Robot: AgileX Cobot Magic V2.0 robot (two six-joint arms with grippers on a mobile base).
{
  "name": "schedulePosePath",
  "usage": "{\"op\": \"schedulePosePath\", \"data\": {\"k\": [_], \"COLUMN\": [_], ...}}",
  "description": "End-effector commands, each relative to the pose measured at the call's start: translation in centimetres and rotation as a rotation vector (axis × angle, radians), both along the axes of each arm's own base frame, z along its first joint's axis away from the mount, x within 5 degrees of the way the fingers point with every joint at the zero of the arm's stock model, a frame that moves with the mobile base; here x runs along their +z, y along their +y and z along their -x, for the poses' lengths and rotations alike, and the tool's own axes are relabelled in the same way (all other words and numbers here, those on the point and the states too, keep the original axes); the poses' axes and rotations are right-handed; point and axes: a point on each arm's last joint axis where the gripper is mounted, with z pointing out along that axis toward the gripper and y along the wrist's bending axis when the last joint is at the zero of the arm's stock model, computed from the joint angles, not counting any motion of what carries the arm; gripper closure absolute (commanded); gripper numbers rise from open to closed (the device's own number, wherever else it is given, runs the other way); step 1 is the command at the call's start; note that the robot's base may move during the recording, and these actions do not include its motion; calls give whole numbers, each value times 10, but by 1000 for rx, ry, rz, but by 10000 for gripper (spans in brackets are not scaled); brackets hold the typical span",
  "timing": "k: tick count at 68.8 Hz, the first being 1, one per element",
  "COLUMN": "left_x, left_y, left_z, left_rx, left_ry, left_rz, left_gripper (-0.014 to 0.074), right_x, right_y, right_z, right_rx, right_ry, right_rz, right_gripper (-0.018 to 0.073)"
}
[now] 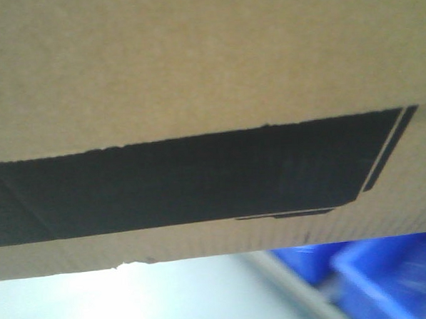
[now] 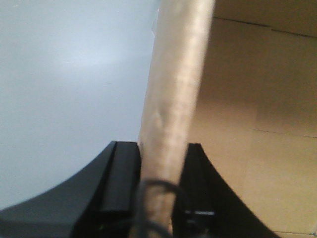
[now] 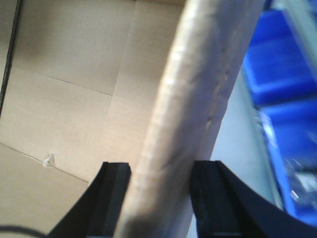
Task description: Grab box from left shelf to table start
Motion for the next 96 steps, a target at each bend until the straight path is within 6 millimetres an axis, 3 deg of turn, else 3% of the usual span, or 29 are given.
{"op": "schedulePosePath", "data": {"k": [1,36,70,96], "left_x": [12,12,10,11], "left_y": [-9,-10,-27,-28], "left_z": [10,10,21,22], "left_rx": [-183,-194,-329,-336], "left_ry": [-53,-45,51,56], "left_rz": [41,55,223,232], "left_gripper": [688,688,688,688], "right_x": [20,20,20,18], "right_y": [1,1,1,1], "right_z": [-3,-3,-3,-2], "right_rx": [2,2,3,8], "right_ry": [-164,-163,-159,-139], "right_rz": [-41,-41,-39,-30], "right_gripper": [502,502,502,502]}}
